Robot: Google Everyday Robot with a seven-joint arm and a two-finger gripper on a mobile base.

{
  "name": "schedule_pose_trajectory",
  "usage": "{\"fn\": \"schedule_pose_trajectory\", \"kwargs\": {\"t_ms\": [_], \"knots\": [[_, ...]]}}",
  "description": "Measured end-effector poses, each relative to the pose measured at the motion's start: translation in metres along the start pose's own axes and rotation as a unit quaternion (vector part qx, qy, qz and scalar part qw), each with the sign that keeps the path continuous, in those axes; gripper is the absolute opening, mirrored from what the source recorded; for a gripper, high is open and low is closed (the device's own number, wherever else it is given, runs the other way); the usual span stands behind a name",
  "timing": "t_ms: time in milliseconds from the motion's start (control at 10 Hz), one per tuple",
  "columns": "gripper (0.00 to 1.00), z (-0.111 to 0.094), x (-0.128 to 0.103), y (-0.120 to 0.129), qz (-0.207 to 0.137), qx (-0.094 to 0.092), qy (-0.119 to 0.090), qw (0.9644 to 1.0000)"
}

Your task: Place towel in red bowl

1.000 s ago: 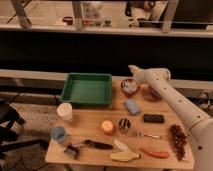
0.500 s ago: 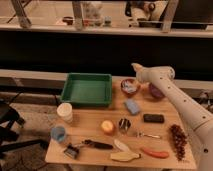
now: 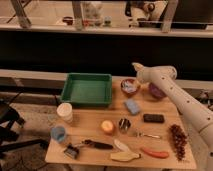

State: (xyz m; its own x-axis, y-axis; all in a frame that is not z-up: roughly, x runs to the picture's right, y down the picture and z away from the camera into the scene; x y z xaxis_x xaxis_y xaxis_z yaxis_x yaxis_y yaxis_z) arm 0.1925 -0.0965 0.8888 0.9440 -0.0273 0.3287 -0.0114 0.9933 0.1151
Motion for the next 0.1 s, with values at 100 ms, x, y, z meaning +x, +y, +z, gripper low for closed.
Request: {"fn": "schedule_pose_trajectory", "kwargs": {"t_ms": [100], "knots": [[0.80,-0.0009,-0.0015,-0.0009,0.000,0.000,0.001,1.0000]]}}
